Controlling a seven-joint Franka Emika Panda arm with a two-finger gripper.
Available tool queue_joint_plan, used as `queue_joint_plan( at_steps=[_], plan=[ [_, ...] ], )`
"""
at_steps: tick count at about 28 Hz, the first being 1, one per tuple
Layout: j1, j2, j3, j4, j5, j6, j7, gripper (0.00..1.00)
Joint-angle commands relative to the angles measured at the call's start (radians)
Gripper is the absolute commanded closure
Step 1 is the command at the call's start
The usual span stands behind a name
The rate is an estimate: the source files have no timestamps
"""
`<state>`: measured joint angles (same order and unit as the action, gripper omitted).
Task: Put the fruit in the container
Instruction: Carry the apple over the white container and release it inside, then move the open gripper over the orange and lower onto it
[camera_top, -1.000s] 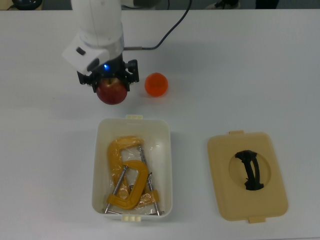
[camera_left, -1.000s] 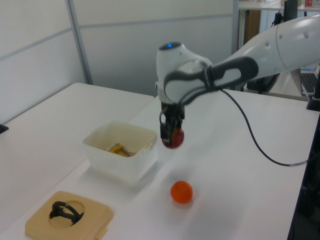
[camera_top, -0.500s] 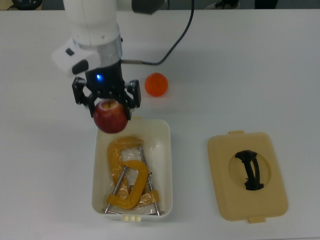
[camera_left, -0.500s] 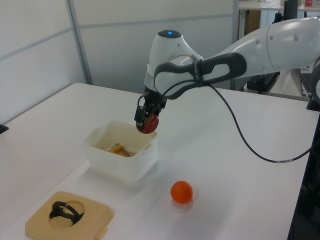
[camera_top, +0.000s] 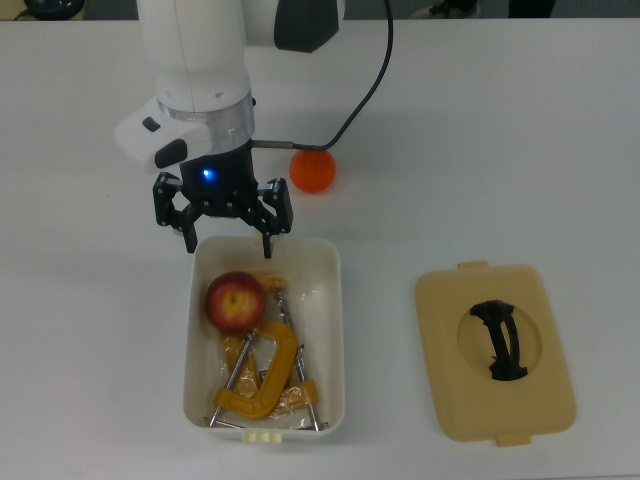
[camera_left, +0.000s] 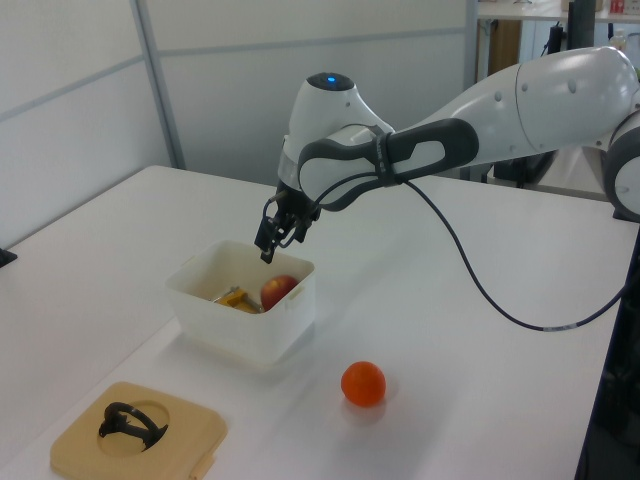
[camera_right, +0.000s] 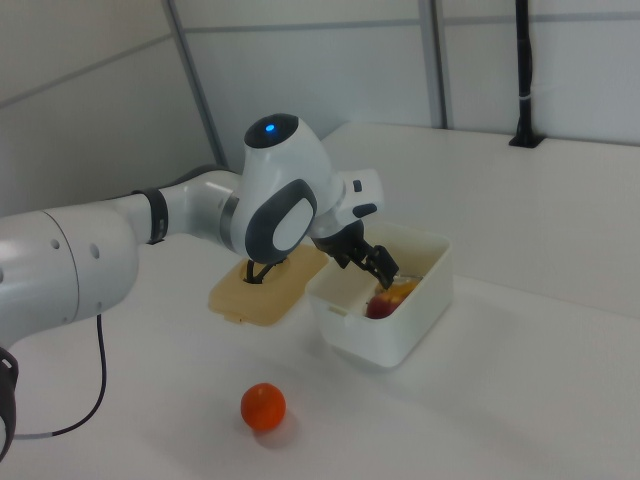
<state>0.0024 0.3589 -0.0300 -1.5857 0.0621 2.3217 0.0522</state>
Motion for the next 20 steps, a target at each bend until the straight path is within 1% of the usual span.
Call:
queue_joint_plan(
  at_steps=[1, 2, 4, 6, 7, 11, 12, 16, 18, 20],
  plan=[
    [0.008, -0.046, -0.005, 0.0, 0.007, -0.131, 0.012, 0.0],
    [0.008, -0.064, -0.005, -0.002, 0.004, -0.195, 0.005, 0.0],
    [0.008, -0.081, -0.004, -0.011, -0.004, -0.252, -0.009, 0.0],
    [0.01, -0.104, 0.005, -0.037, -0.018, -0.292, -0.034, 0.0],
    [0.013, -0.132, 0.011, -0.08, -0.024, -0.297, -0.052, 0.0],
    [0.022, -0.173, 0.013, -0.154, -0.036, -0.297, -0.072, 0.0],
    [0.033, -0.193, 0.015, -0.189, -0.042, -0.295, -0.086, 0.0],
    [0.041, -0.23, 0.018, -0.255, -0.045, -0.291, -0.1, 0.0],
    [0.051, -0.239, 0.028, -0.286, -0.047, -0.289, -0.107, 0.0],
    [0.057, -0.241, 0.036, -0.309, -0.062, -0.286, -0.107, 0.0]
  ],
)
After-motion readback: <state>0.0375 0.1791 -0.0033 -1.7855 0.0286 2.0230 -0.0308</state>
